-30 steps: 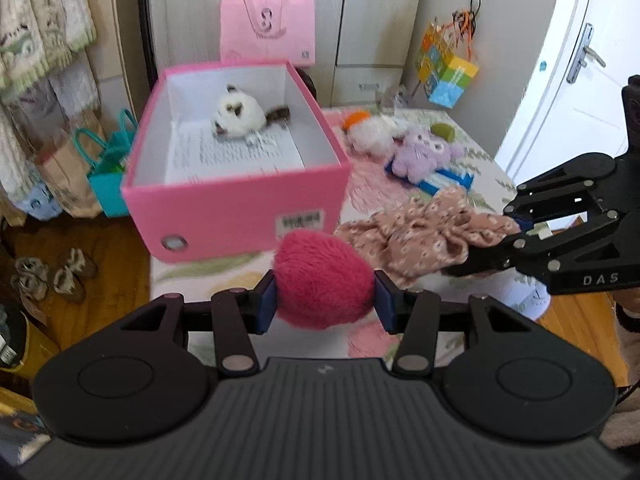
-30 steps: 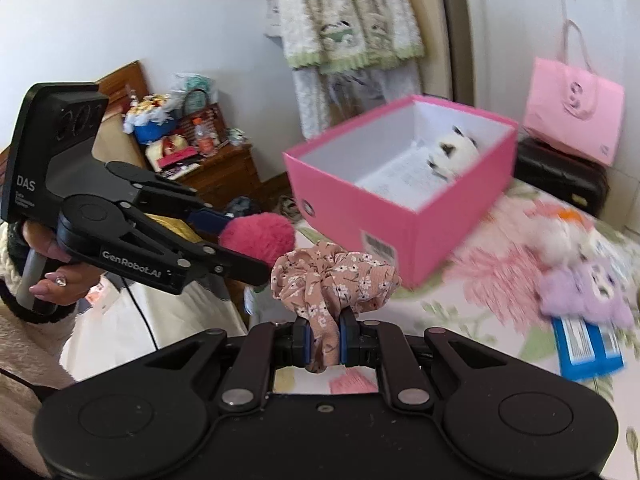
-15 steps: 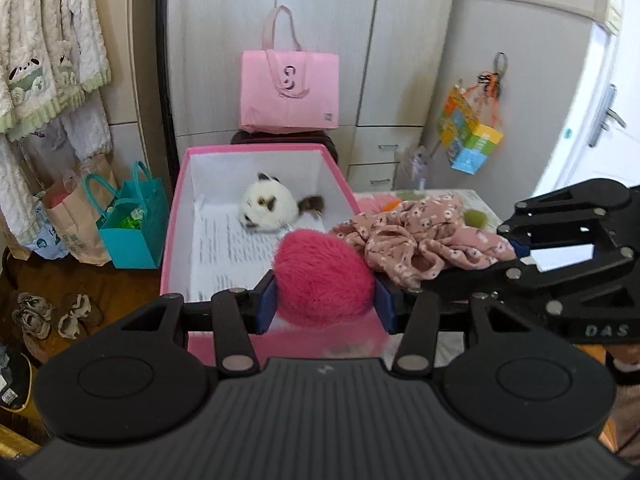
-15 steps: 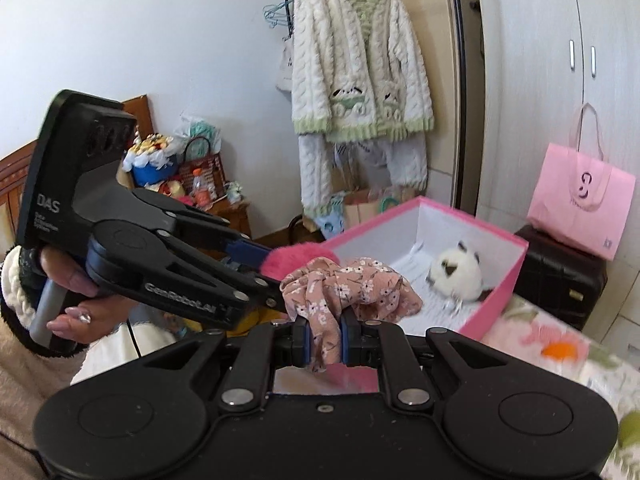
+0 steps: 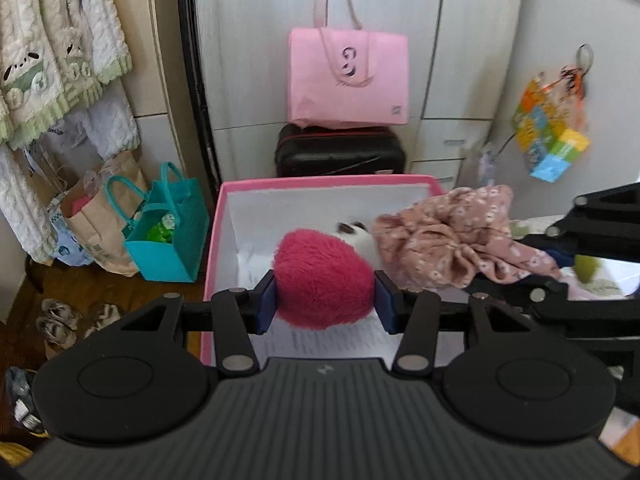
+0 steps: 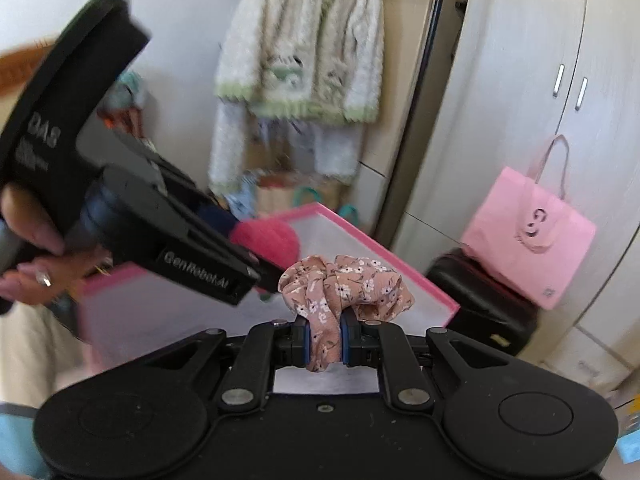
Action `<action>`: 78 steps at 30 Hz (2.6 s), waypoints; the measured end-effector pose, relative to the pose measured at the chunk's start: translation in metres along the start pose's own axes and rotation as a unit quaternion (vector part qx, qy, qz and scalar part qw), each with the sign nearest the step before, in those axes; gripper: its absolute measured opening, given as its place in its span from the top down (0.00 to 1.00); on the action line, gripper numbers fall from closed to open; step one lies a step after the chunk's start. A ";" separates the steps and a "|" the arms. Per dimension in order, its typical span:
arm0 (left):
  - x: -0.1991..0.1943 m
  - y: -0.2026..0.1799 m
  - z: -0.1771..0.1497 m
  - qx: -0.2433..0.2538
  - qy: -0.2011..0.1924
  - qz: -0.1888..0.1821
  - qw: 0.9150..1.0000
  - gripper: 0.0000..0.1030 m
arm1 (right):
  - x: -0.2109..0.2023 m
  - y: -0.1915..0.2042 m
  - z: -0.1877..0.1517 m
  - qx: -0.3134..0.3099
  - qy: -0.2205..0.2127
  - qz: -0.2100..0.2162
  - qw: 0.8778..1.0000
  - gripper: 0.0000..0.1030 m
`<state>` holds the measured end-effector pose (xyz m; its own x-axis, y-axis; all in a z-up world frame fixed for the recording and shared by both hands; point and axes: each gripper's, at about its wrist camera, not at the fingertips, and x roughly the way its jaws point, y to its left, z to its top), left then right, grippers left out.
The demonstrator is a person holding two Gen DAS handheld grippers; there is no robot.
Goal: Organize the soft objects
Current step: 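Carry the pompom and scrunchie into the pink box and open both grippers, then withdraw both grippers from the box back over the table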
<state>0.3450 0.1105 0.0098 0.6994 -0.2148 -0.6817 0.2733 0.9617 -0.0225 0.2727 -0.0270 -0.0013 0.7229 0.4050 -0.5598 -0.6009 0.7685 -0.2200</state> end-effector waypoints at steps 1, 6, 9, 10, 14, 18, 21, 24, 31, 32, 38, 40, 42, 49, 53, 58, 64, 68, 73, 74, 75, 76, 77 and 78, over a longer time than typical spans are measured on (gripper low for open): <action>0.010 0.000 0.004 0.004 0.002 0.011 1.000 0.53 | 0.009 -0.003 0.002 -0.008 0.009 -0.009 1.000 0.85; 0.041 0.003 0.011 0.016 0.015 0.037 0.999 0.53 | 0.053 -0.012 0.005 -0.026 0.059 -0.053 0.997 0.85; 0.052 0.004 0.012 0.018 0.025 0.038 0.999 0.53 | 0.070 -0.016 0.003 -0.020 0.083 -0.062 0.994 0.85; 0.055 0.005 0.013 0.018 0.029 0.036 0.999 0.53 | 0.073 -0.017 0.001 -0.019 0.090 -0.062 0.994 0.84; 0.063 0.006 0.013 0.017 0.041 0.036 0.998 0.51 | 0.081 -0.018 0.001 -0.023 0.102 -0.045 0.993 0.83; 0.067 0.005 0.014 0.018 0.044 0.037 0.998 0.49 | 0.089 -0.018 0.001 -0.030 0.110 -0.037 0.993 0.77; 0.067 0.005 0.014 0.024 0.045 0.046 0.998 0.42 | 0.091 -0.019 0.000 -0.032 0.111 -0.032 0.993 0.54; 0.056 0.006 0.012 0.028 0.032 0.043 0.998 0.37 | 0.079 -0.023 -0.002 -0.024 0.093 -0.020 0.995 0.43; 0.009 0.003 0.003 0.032 0.013 0.018 0.999 0.30 | 0.027 -0.042 -0.006 0.042 0.039 0.033 0.998 0.42; -0.001 0.001 0.001 0.034 0.010 0.016 0.999 0.29 | 0.018 -0.045 -0.007 0.056 0.035 0.040 0.997 0.42; -0.055 -0.008 -0.009 0.021 0.005 -0.018 1.000 0.26 | -0.033 -0.060 -0.023 0.120 0.016 0.082 0.989 0.42; -0.070 -0.010 -0.012 0.007 0.012 -0.041 0.999 0.26 | -0.050 -0.062 -0.028 0.131 0.012 0.088 0.987 0.42; -0.087 -0.016 -0.015 -0.001 0.016 -0.066 0.998 0.26 | -0.066 -0.065 -0.032 0.137 0.010 0.091 0.986 0.42; -0.138 -0.049 -0.036 0.019 0.001 -0.084 0.996 0.24 | -0.123 -0.067 -0.051 0.159 0.023 0.101 0.982 0.41; -0.165 -0.073 -0.052 0.044 -0.010 -0.087 0.995 0.19 | -0.150 -0.065 -0.066 0.161 0.030 0.102 0.981 0.39; -0.180 -0.105 -0.072 0.080 -0.010 -0.091 0.993 0.18 | -0.184 -0.062 -0.088 0.159 0.024 0.082 0.984 0.37; -0.184 -0.143 -0.093 0.120 0.012 -0.111 0.986 0.18 | -0.213 -0.062 -0.119 0.158 0.017 0.068 0.985 0.32; -0.188 -0.164 -0.101 0.142 0.015 -0.122 0.982 0.17 | -0.225 -0.057 -0.140 0.151 0.020 0.062 0.986 0.31; -0.179 -0.184 -0.106 0.157 0.019 -0.137 0.978 0.14 | -0.231 -0.050 -0.166 0.130 0.017 0.059 0.990 0.28; -0.175 -0.187 -0.106 0.158 0.022 -0.140 0.977 0.14 | -0.231 -0.048 -0.170 0.121 0.016 0.057 0.991 0.28; -0.169 -0.190 -0.106 0.158 0.027 -0.144 0.976 0.14 | -0.230 -0.046 -0.174 0.113 0.015 0.052 0.992 0.28; -0.165 -0.192 -0.105 0.158 0.031 -0.148 0.976 0.14 | -0.230 -0.045 -0.178 0.108 0.015 0.049 0.993 0.28; -0.161 -0.194 -0.105 0.156 0.034 -0.153 0.975 0.13 | -0.228 -0.045 -0.181 0.105 0.015 0.046 0.993 0.28; -0.157 -0.196 -0.104 0.155 0.037 -0.156 0.975 0.13 | -0.228 -0.044 -0.183 0.103 0.014 0.046 0.993 0.28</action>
<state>0.1130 -0.0270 0.0447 0.5040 -0.4654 -0.7275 0.6600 0.7509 -0.0232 0.0715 -0.2438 -0.0106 0.6562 0.4666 -0.5931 -0.5794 0.8151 0.0002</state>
